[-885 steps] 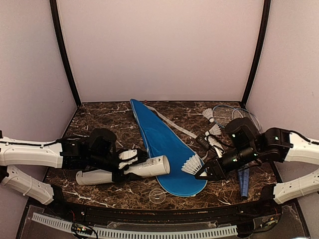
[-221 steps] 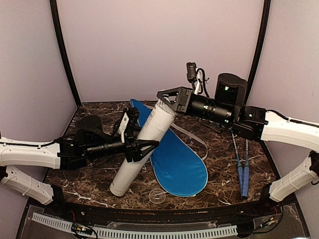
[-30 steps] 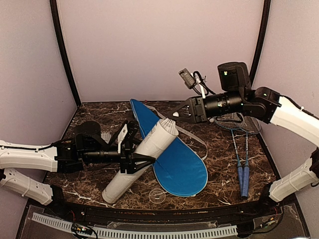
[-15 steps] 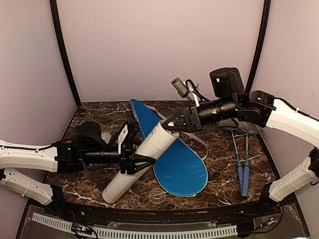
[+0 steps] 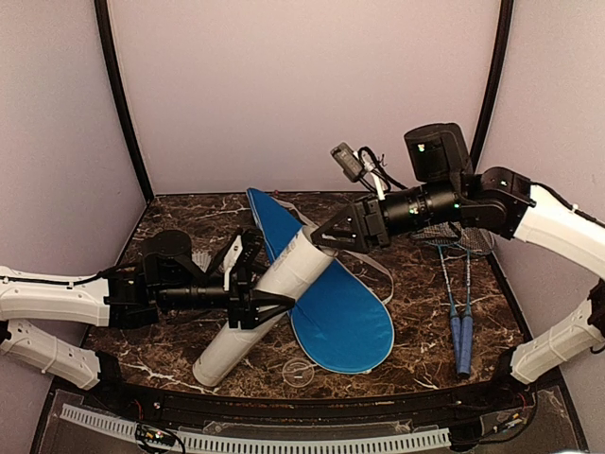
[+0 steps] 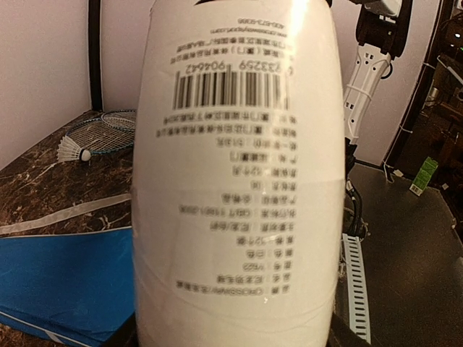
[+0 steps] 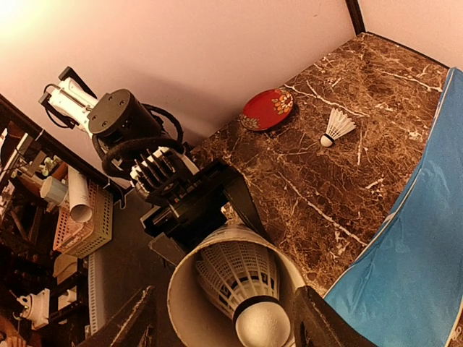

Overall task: Pack up the badminton gear
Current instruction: Press the shuttlecock into the shuttle tube, then pick up the shuttlecock from the center of the board.

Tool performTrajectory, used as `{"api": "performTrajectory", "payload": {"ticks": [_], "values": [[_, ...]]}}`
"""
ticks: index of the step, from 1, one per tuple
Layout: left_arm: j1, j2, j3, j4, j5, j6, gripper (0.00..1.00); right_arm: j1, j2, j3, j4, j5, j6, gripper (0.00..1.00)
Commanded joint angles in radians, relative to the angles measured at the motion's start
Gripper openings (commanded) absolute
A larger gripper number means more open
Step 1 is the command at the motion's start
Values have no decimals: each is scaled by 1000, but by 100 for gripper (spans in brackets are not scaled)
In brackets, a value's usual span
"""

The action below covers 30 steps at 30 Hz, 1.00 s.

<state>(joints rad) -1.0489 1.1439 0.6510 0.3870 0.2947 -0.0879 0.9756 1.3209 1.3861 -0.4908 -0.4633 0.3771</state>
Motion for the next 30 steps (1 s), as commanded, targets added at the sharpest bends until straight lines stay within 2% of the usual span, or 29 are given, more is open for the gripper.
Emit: {"api": "performTrajectory", "payload": {"ticks": [1, 6, 10, 13, 15, 23, 30], "values": [[3, -11, -13, 6, 7, 21, 62, -19, -39, 23, 16, 54, 12, 64], [3, -22, -23, 10, -9, 22, 62, -36, -53, -5, 30, 91, 25, 51], [5, -67, -47, 39, -87, 20, 61, -103, -72, -31, 15, 181, 72, 50], [35, -105, -41, 31, -116, 22, 61, -147, -70, -38, -54, 366, 98, 51], [91, -130, -37, 38, -86, -2, 61, -179, -55, -56, -82, 448, 93, 54], [361, -164, 29, -32, 123, -40, 63, -415, 56, -161, -25, 519, -3, 57], [546, -150, 82, -132, 292, -7, 63, -609, 227, -191, 123, 461, -100, 58]]}}
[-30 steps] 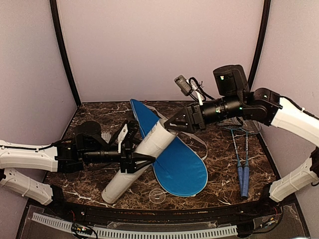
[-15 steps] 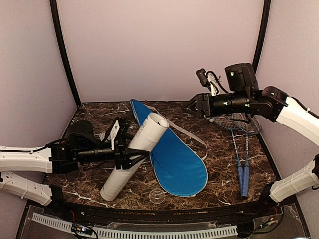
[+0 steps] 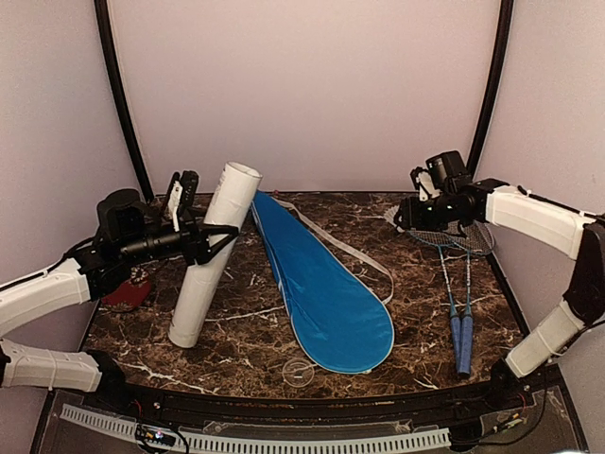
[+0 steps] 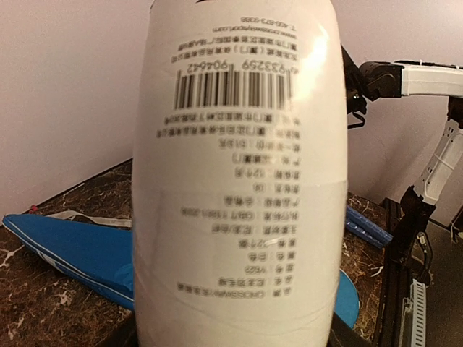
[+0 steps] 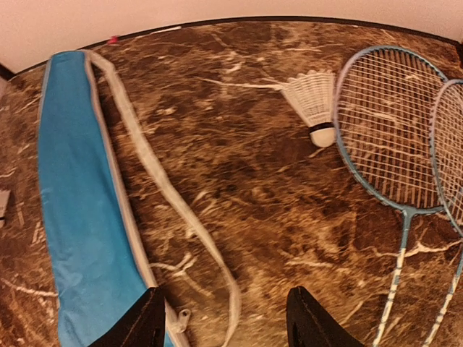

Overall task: Pack up the badminton gear
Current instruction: Pick up the shuttlecock from the center of the board.

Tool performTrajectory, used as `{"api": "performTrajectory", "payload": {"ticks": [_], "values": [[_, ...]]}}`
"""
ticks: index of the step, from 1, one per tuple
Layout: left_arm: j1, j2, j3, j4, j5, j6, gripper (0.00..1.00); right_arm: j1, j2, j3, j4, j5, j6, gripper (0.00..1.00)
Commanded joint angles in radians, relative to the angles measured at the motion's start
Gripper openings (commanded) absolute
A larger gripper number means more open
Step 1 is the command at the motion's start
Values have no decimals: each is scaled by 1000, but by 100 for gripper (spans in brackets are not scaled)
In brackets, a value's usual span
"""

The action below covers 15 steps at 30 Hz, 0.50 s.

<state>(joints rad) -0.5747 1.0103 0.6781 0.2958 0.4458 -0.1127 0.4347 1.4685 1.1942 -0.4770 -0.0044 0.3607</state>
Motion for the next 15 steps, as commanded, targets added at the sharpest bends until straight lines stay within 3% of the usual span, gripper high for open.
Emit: {"api": "performTrajectory", "payload": {"ticks": [1, 15], "values": [[89, -9, 63, -55, 164, 28, 63, -83, 109, 16, 112, 7, -100, 58], [129, 58, 48, -65, 200, 102, 63, -174, 507, 257, 210, 16, -313, 54]]}}
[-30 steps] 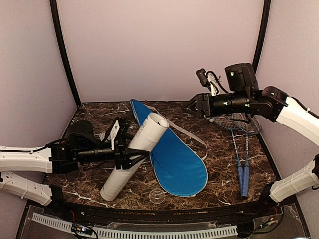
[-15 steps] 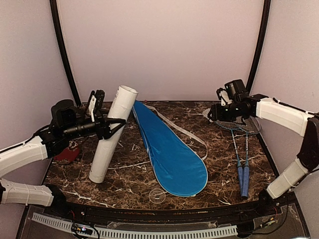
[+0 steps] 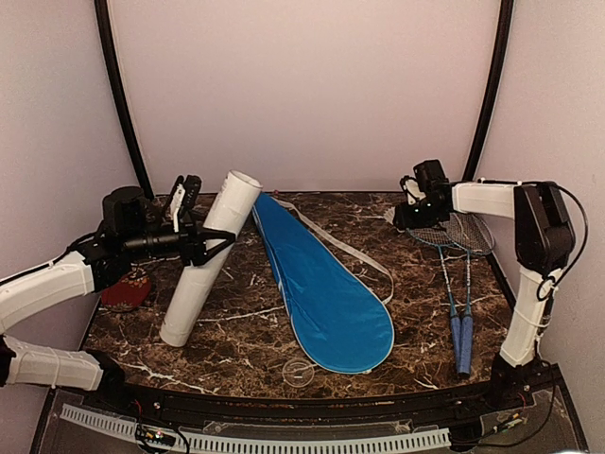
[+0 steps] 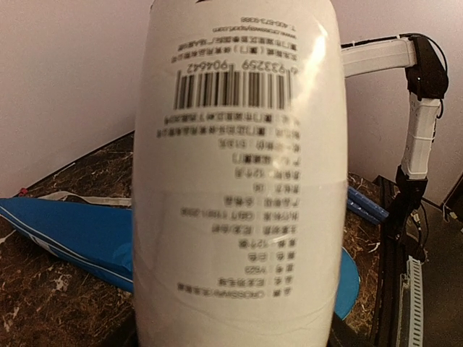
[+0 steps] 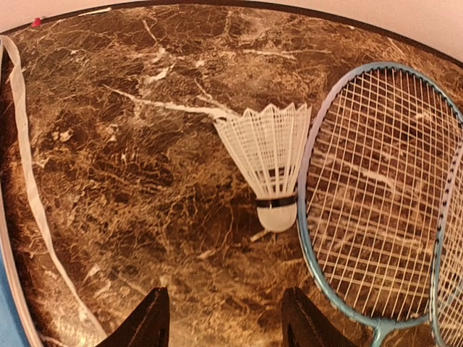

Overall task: Pack up the badminton gear
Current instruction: Pick up the shuttlecock from the center of the board.

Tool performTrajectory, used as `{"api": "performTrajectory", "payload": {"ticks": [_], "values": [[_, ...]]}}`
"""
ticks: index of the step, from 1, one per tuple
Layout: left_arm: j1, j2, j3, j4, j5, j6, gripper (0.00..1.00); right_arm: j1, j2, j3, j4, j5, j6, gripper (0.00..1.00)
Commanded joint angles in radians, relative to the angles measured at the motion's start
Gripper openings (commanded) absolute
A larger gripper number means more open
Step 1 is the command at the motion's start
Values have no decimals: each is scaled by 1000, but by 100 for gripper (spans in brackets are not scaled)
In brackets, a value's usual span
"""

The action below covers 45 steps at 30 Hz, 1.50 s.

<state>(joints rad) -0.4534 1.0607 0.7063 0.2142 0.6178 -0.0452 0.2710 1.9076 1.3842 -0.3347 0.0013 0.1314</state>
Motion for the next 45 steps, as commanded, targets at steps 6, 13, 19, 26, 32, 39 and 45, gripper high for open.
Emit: {"api": "performTrajectory", "payload": {"ticks": [6, 13, 19, 26, 32, 39, 45], "values": [[12, 30, 25, 0, 25, 54, 63, -12, 208, 176, 54, 69, -127, 52], [18, 55, 32, -3, 34, 55, 63, -21, 298, 265, 21, 121, -155, 49], [26, 64, 33, -3, 41, 57, 63, -29, 353, 322, 3, 108, -173, 48], [33, 62, 35, -6, 45, 59, 63, -30, 387, 354, -9, 62, -174, 41], [34, 61, 36, -7, 48, 60, 63, -29, 397, 360, -17, 52, -182, 37], [36, 58, 36, -10, 42, 64, 63, -29, 350, 335, -1, 12, -174, 27], [39, 50, 35, -10, 45, 65, 63, -20, 206, 258, -2, -82, -149, 26]]}}
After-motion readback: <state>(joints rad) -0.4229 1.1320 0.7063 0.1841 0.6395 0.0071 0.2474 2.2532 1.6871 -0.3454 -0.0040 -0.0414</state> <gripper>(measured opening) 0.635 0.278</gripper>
